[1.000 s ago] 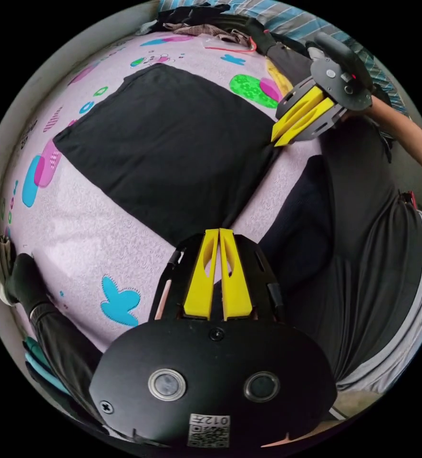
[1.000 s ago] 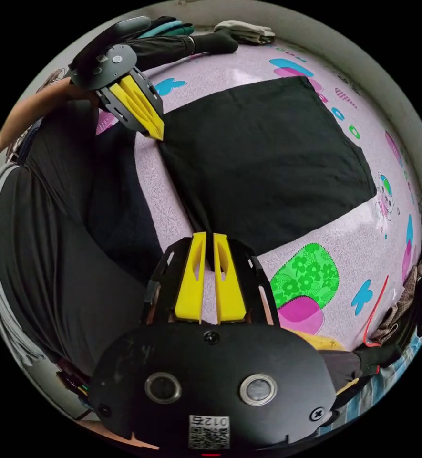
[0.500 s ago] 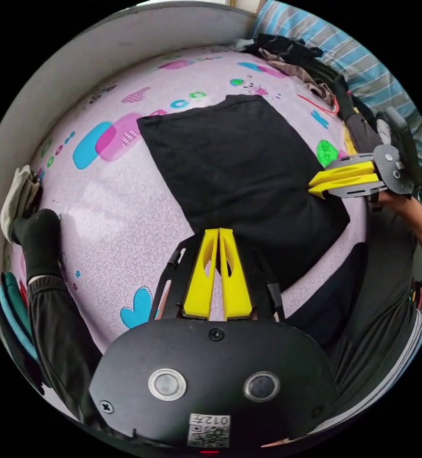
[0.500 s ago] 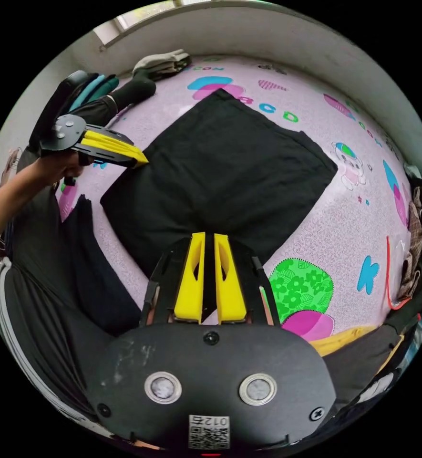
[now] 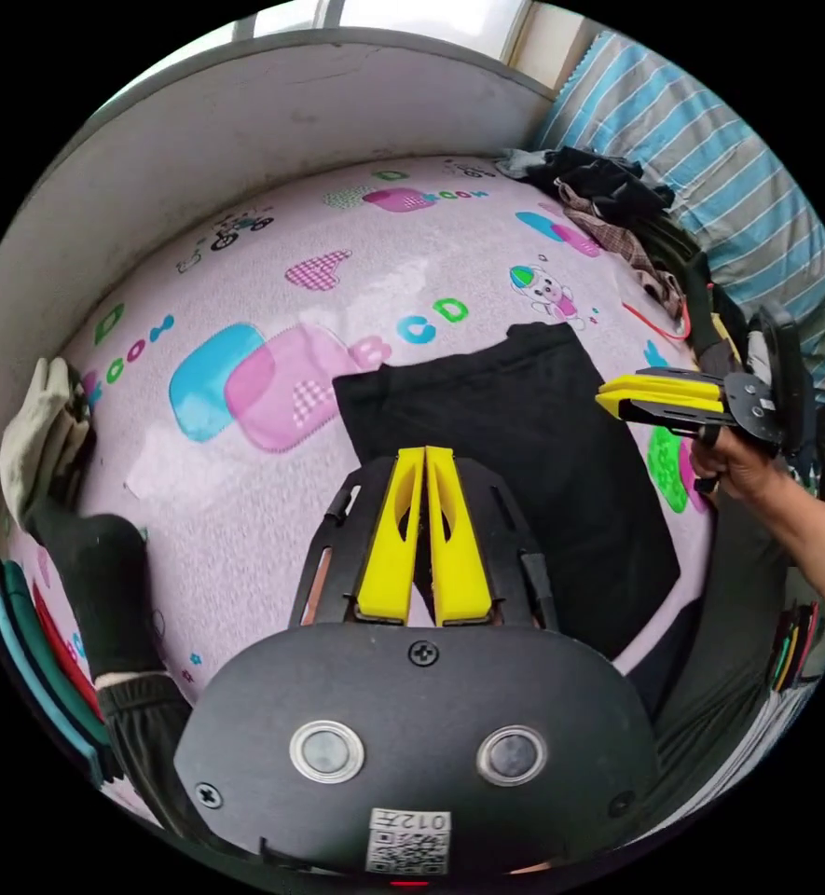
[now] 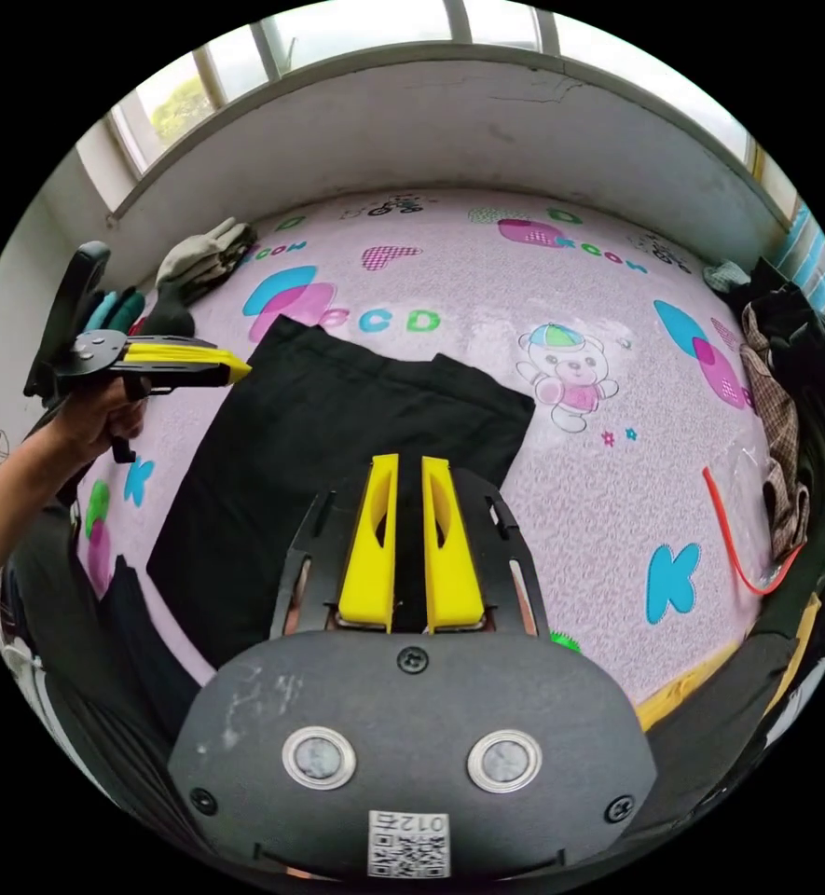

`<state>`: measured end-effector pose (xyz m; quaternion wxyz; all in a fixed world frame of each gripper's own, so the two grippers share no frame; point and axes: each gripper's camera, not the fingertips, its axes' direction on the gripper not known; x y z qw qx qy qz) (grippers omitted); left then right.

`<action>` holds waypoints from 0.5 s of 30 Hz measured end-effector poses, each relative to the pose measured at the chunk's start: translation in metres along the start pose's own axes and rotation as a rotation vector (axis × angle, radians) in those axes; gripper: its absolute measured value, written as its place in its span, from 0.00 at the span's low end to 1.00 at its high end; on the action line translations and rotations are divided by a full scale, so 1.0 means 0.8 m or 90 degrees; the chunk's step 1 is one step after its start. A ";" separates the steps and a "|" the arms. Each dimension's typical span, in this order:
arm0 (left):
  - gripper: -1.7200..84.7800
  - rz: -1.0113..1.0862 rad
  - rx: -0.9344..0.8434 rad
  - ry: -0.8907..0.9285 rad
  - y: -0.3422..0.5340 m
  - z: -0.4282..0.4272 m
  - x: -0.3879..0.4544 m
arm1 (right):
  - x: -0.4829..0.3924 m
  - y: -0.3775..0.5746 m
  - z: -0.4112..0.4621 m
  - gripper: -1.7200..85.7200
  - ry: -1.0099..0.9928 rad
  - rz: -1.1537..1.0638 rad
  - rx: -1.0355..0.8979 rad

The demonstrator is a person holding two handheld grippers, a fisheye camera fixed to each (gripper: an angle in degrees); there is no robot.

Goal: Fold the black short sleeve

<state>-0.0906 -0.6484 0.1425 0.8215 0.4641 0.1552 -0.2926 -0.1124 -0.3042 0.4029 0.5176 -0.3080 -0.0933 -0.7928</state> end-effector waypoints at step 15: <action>0.02 -0.064 0.039 0.071 -0.021 -0.032 -0.072 | 0.066 -0.030 -0.039 0.07 -0.005 -0.006 0.027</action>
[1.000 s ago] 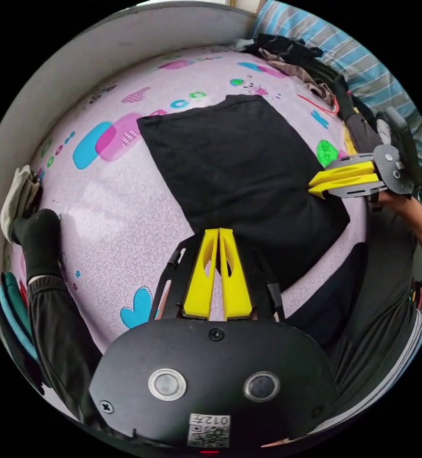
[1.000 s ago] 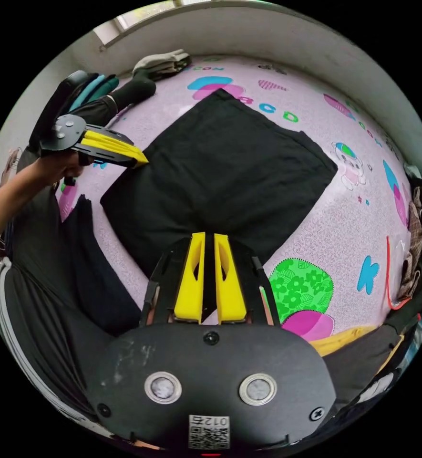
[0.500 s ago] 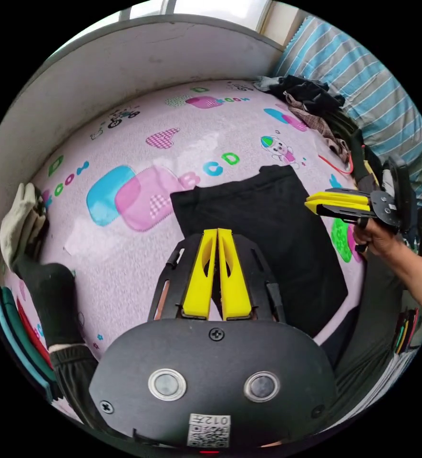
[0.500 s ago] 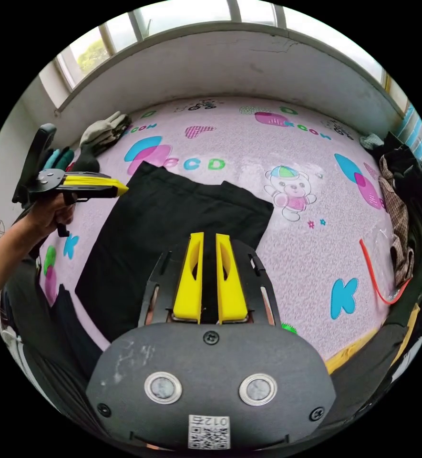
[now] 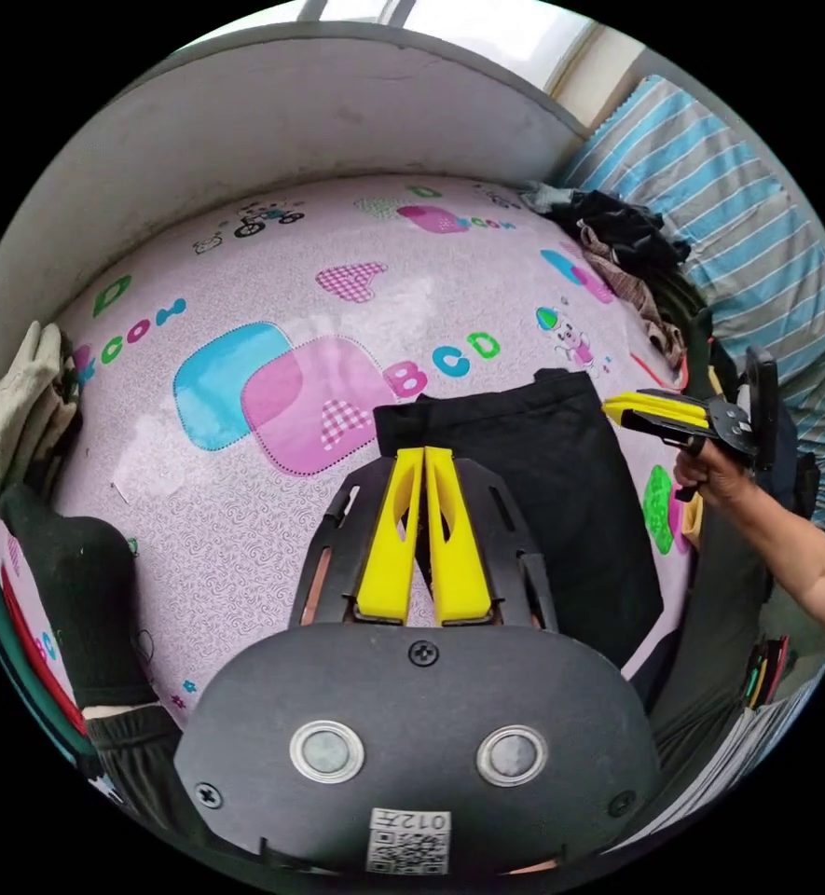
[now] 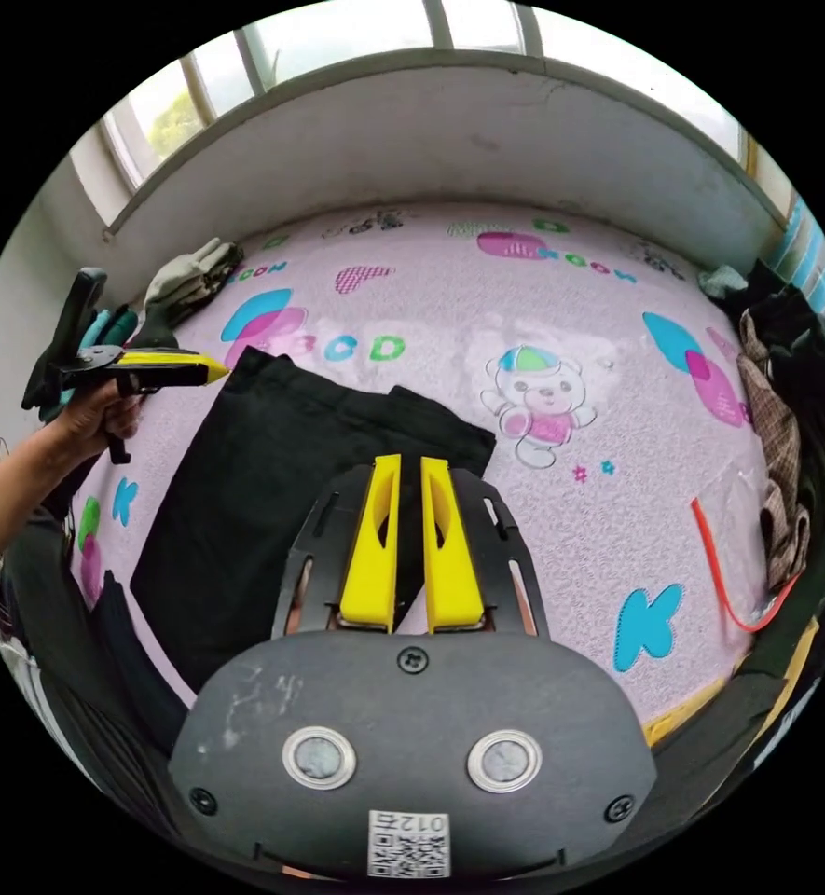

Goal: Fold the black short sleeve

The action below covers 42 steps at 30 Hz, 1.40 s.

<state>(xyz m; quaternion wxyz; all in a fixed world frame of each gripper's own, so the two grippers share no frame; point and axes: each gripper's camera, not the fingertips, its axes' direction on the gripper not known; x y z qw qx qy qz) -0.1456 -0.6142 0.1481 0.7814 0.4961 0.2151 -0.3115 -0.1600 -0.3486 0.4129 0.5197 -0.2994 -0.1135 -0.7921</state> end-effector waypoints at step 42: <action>0.08 0.373 -0.122 -0.068 -0.173 0.036 0.178 | 0.095 -0.140 -0.108 0.11 -0.070 -0.102 -0.073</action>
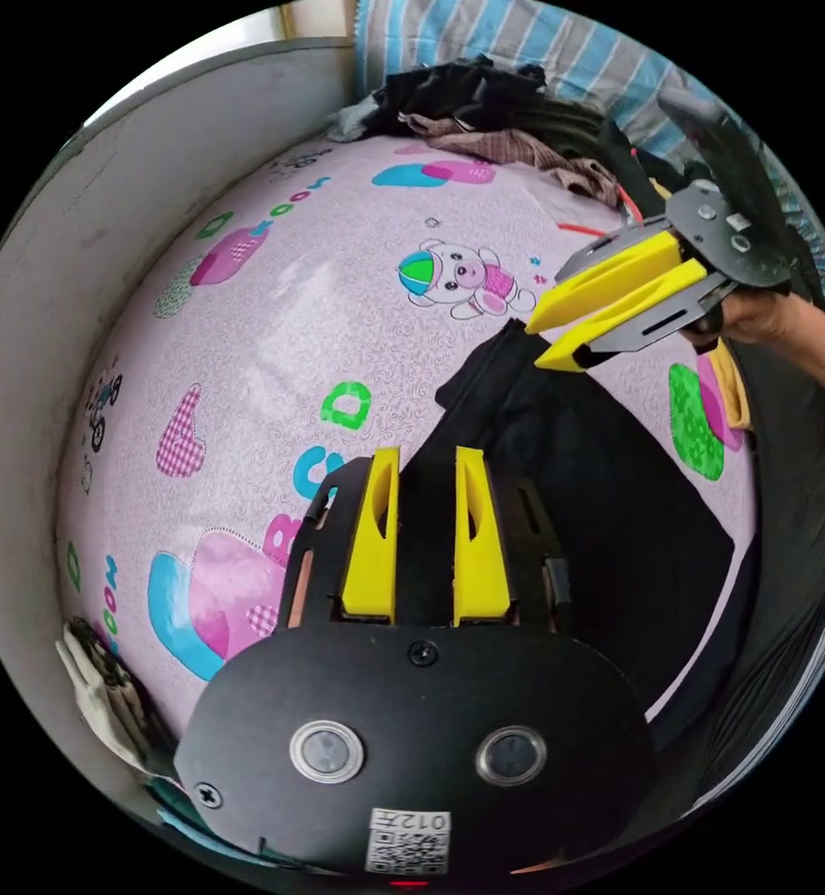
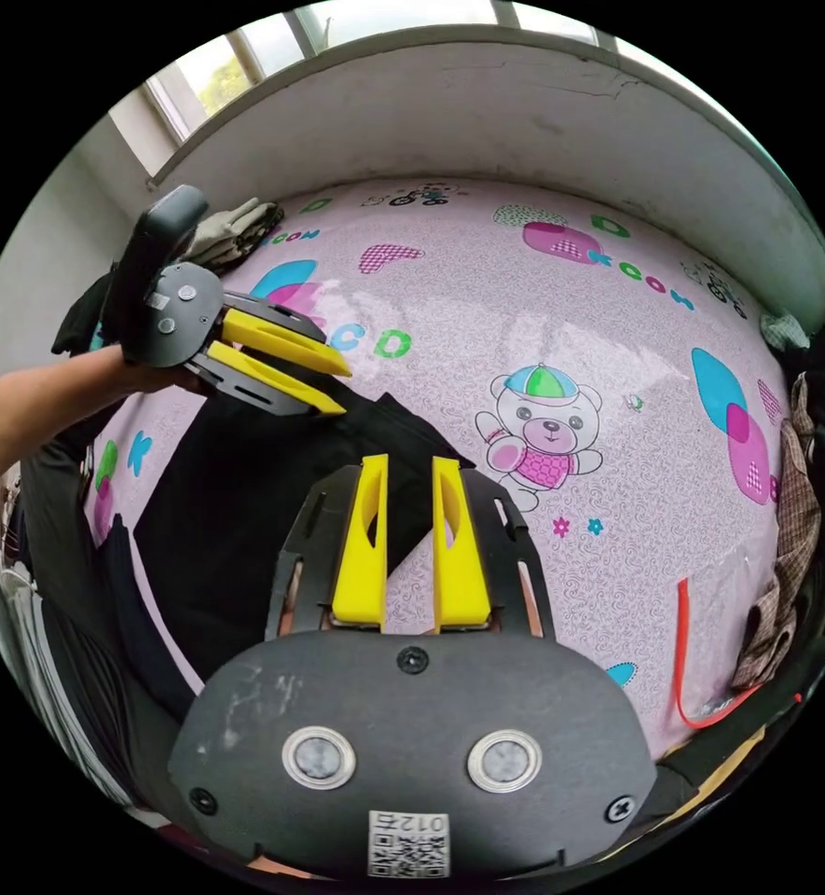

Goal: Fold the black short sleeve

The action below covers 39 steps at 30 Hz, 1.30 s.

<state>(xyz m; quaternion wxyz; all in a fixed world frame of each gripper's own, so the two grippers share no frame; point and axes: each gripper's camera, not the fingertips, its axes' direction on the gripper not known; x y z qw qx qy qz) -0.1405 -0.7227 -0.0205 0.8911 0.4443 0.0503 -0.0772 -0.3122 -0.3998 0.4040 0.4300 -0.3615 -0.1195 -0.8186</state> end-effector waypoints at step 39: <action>0.02 0.067 0.166 0.021 0.085 -0.059 0.094 | -0.060 -0.236 -0.061 0.08 -0.002 -0.025 -0.161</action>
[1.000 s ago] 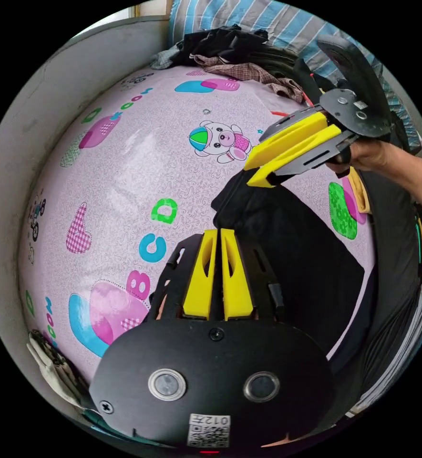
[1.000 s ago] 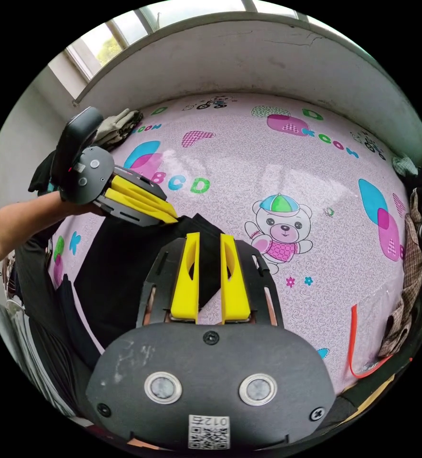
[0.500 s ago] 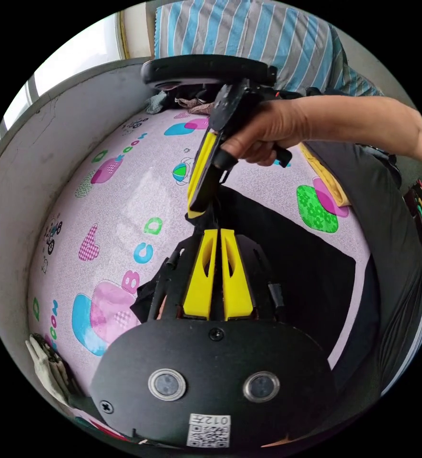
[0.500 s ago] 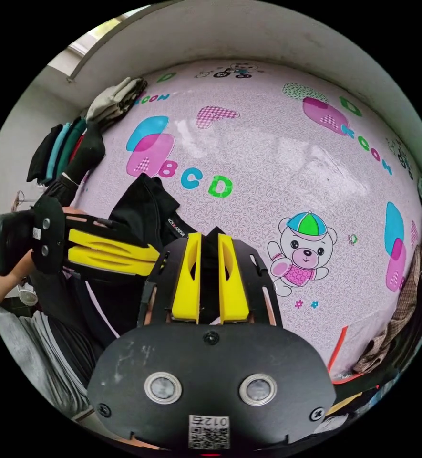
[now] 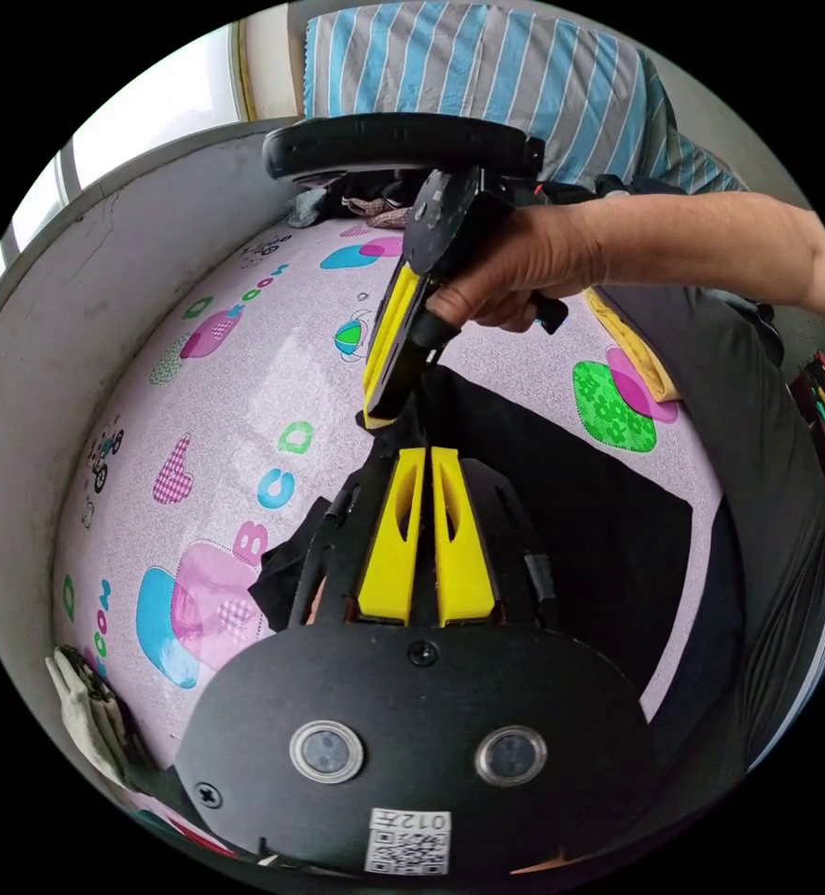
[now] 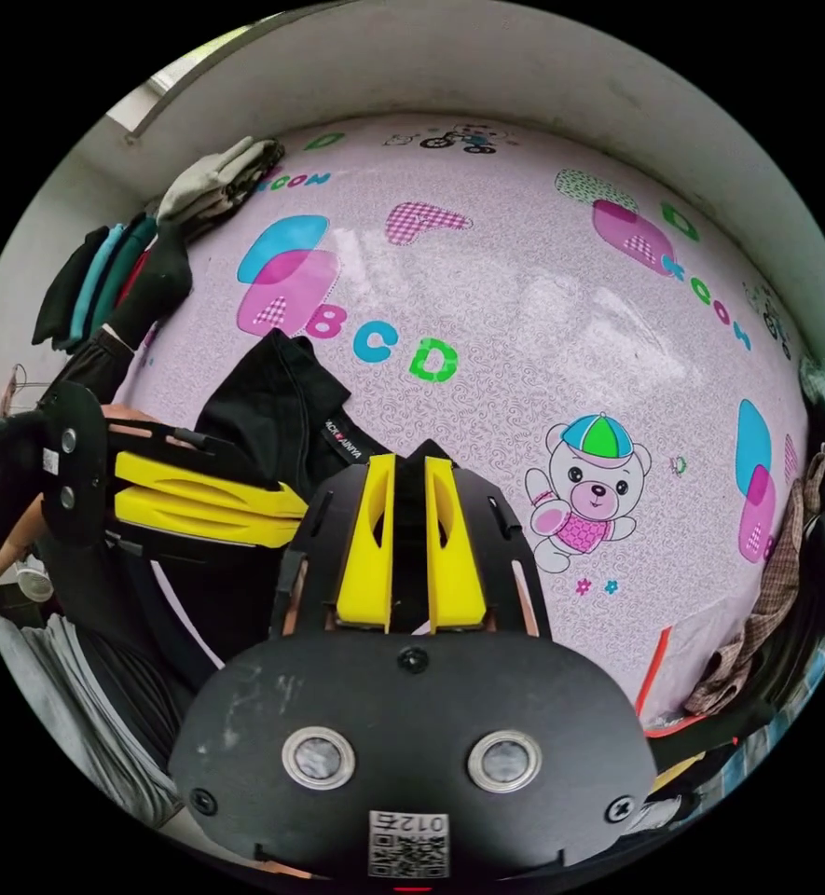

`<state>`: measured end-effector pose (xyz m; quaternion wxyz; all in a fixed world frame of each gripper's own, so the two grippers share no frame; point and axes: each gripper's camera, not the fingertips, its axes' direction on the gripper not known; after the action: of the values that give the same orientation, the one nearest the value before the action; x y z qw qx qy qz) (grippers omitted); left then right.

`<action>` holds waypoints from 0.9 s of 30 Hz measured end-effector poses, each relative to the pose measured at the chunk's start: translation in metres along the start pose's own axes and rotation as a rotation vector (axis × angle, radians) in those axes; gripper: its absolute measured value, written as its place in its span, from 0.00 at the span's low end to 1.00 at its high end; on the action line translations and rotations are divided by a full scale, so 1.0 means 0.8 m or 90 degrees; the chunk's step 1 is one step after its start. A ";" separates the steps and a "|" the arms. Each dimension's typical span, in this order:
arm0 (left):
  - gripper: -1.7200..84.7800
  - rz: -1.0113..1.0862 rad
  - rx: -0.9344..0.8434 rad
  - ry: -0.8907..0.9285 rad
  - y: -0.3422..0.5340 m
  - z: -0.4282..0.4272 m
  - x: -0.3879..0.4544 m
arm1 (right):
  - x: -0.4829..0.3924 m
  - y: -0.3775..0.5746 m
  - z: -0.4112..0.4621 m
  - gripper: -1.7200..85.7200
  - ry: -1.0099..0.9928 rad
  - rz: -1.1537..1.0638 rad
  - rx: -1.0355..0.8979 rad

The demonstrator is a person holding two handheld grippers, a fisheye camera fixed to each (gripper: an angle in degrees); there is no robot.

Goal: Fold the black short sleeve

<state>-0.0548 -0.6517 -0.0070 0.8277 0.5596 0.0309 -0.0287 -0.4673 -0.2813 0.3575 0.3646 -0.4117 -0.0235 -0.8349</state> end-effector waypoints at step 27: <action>0.02 -0.011 -0.007 0.004 0.018 0.009 0.000 | -0.003 -0.030 0.013 0.04 0.062 -0.075 -0.060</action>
<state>-0.0536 -0.6527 0.0088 0.8304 0.5548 0.0385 -0.0337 -0.4747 -0.2588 0.3688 0.2955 -0.3852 0.0094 -0.8742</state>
